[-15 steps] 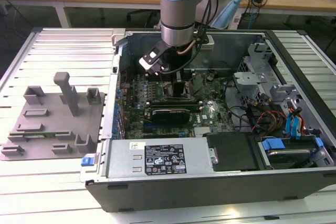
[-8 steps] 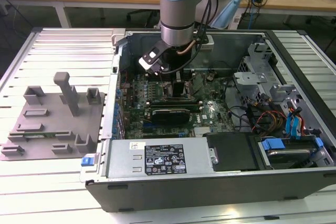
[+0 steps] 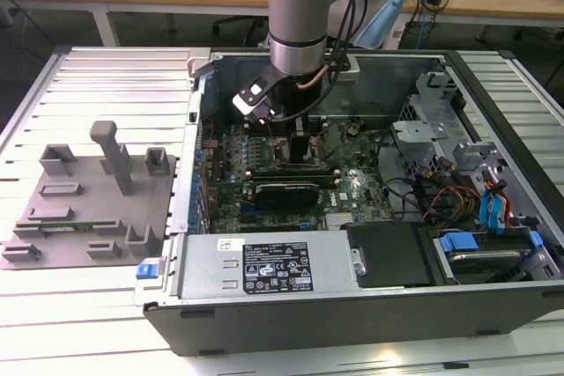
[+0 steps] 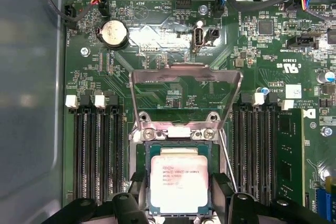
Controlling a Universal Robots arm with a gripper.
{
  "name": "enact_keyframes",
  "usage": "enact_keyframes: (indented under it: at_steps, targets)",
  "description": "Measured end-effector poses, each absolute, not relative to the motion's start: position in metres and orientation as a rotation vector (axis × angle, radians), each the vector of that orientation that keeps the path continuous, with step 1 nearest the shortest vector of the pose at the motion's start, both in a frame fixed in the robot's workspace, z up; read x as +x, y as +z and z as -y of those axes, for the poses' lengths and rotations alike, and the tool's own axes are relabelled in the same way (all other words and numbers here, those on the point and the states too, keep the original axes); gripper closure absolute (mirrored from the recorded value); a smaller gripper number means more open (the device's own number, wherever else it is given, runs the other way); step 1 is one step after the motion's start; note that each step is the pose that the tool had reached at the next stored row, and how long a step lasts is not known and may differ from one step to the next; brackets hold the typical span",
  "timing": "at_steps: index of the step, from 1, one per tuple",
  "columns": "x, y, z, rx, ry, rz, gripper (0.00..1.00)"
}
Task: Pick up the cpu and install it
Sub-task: 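Place the cpu into insertion slot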
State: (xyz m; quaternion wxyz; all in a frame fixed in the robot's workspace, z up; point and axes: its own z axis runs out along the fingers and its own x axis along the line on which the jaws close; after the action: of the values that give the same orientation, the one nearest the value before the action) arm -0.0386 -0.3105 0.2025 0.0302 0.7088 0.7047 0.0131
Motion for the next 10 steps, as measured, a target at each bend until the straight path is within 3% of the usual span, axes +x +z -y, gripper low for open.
enact_keyframes:
  at_steps: [5,6,7,10]
  targets:
    - [-0.0386,0.2058,0.3106,2.185,0.04,-2.172,0.39]
    - [-0.0386,0.2066,0.3106,2.185,0.04,-2.172,0.59]
    - [-0.0386,0.2069,0.3106,2.185,0.04,-2.172,0.71]
    - [-0.0386,0.2072,0.3106,2.185,0.04,-2.172,0.83]
